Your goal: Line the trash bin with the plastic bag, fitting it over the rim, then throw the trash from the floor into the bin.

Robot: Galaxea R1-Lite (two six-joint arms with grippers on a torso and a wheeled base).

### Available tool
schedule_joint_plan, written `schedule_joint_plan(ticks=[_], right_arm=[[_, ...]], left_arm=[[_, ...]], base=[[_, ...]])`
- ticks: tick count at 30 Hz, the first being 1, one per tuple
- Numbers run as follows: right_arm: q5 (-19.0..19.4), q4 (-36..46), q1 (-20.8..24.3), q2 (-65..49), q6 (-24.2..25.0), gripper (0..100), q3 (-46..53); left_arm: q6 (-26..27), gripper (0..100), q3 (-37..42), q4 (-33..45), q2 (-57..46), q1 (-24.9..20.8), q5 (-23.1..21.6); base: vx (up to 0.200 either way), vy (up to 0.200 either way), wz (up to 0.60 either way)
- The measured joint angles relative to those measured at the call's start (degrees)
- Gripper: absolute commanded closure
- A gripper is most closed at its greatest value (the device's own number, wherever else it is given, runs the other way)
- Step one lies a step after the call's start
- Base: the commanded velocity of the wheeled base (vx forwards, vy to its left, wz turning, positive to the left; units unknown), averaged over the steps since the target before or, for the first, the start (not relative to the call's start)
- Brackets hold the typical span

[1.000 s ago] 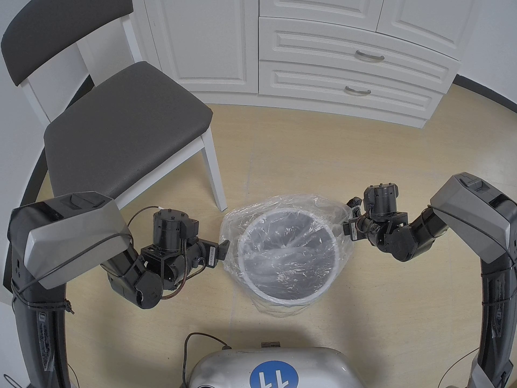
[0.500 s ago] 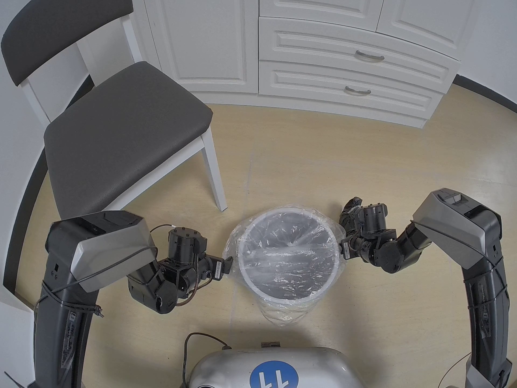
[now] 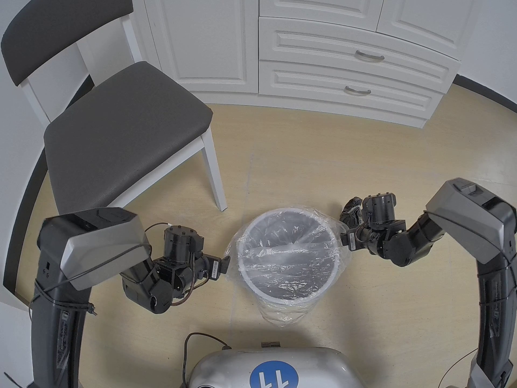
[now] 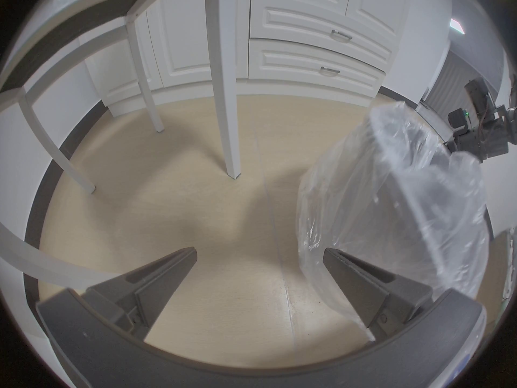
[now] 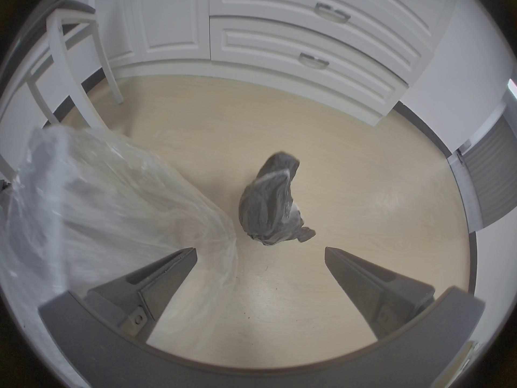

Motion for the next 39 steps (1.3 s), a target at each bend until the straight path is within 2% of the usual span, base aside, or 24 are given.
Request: schedule_joint_plan(ticks=[9,14,19,23,27,30,34,36,39], right_arm=[[0.0,-0.2,1.8,-16.0,-4.1,0,12.8],[0.4,-1.5,6.2,-22.1,-4.0,0,17.6],[0.6,-2.6,10.7,-24.1,-4.8,0,18.0],[2.6,3.9,12.6,-24.8,-12.1,0,13.5],[8.9,13.0,14.1,-25.7,-21.5,0,9.1],[13.8,19.6,15.0,-26.3,-30.7,0,6.1],[18.6,24.5,15.3,-26.5,-39.6,0,3.2],[21.8,25.8,15.7,-25.9,-42.3,0,2.2],[23.5,26.8,15.8,-24.4,-43.7,0,1.2]], left_arm=[[2.9,0,8.9,4.0,-13.3,-0.5,-1.5],[3.6,0,11.8,4.5,-18.7,-0.4,-2.1],[3.7,0,12.9,4.1,-21.9,0.1,-3.5],[3.6,0,14.1,1.4,-24.4,0.7,-6.3],[3.6,0,16.7,-2.2,-28.1,1.1,-8.6],[3.6,0,19.7,-4.1,-32.8,1.1,-10.9],[3.6,0,23.5,-5.4,-39.3,0.6,-13.5],[3.6,0,25.2,-5.8,-42.6,0.4,-14.4],[3.6,0,26.7,-6.2,-45.9,0.1,-14.9]], base=[[0.0,0.0,0.0],[0.0,0.0,0.0],[0.0,0.0,0.0],[0.0,0.0,0.0],[0.0,0.0,0.0],[0.0,0.0,0.0],[0.0,0.0,0.0],[0.0,0.0,0.0],[0.0,0.0,0.0]])
